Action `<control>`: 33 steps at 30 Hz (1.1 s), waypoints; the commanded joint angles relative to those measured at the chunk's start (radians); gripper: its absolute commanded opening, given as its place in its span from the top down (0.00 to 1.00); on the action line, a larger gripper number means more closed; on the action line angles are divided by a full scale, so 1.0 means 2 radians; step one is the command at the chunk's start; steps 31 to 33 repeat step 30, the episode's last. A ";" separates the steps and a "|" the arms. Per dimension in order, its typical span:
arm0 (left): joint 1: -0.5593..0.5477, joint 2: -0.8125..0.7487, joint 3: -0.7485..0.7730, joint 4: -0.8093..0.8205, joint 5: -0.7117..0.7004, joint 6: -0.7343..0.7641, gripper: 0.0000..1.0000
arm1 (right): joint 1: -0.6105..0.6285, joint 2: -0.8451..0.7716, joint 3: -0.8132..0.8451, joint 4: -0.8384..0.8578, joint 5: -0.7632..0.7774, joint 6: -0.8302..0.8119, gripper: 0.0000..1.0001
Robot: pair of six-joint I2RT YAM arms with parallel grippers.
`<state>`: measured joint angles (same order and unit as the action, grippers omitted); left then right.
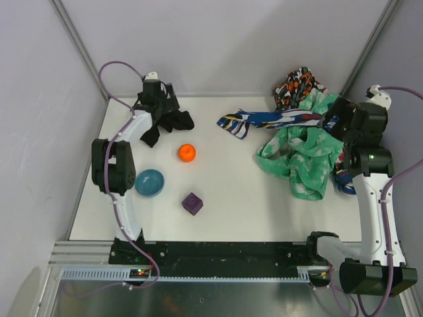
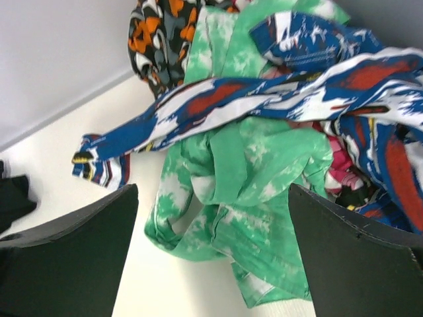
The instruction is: Pick out a specific cloth from the pile
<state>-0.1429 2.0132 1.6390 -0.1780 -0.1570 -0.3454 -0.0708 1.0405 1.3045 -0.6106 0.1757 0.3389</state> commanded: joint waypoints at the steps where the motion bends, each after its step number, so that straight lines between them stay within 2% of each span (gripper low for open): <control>1: -0.004 -0.143 -0.035 -0.017 0.011 -0.020 0.01 | 0.004 -0.018 -0.030 0.004 -0.044 0.011 0.01; 4: -0.007 -0.274 -0.117 -0.019 0.028 -0.036 0.01 | 0.004 -0.042 -0.069 0.039 -0.064 0.013 0.01; 9: -0.021 -0.518 -0.328 -0.032 0.034 -0.097 0.00 | 0.009 -0.090 -0.159 0.115 -0.138 0.015 0.01; 11: -0.022 -0.602 -0.399 -0.065 0.021 -0.125 0.00 | 0.011 -0.104 -0.186 0.131 -0.152 0.011 0.01; 14: -0.023 -0.684 -0.456 -0.146 -0.008 -0.166 0.00 | 0.013 -0.127 -0.232 0.163 -0.177 -0.001 0.01; 16: -0.023 -0.715 -0.465 -0.189 -0.005 -0.186 0.00 | 0.013 -0.146 -0.265 0.192 -0.195 0.004 0.01; 20: -0.023 -0.730 -0.451 -0.217 0.027 -0.186 0.00 | 0.014 -0.181 -0.318 0.235 -0.224 0.023 0.01; 33: -0.023 -0.720 -0.440 -0.240 0.001 -0.192 0.00 | 0.015 -0.237 -0.367 0.261 -0.252 0.004 0.01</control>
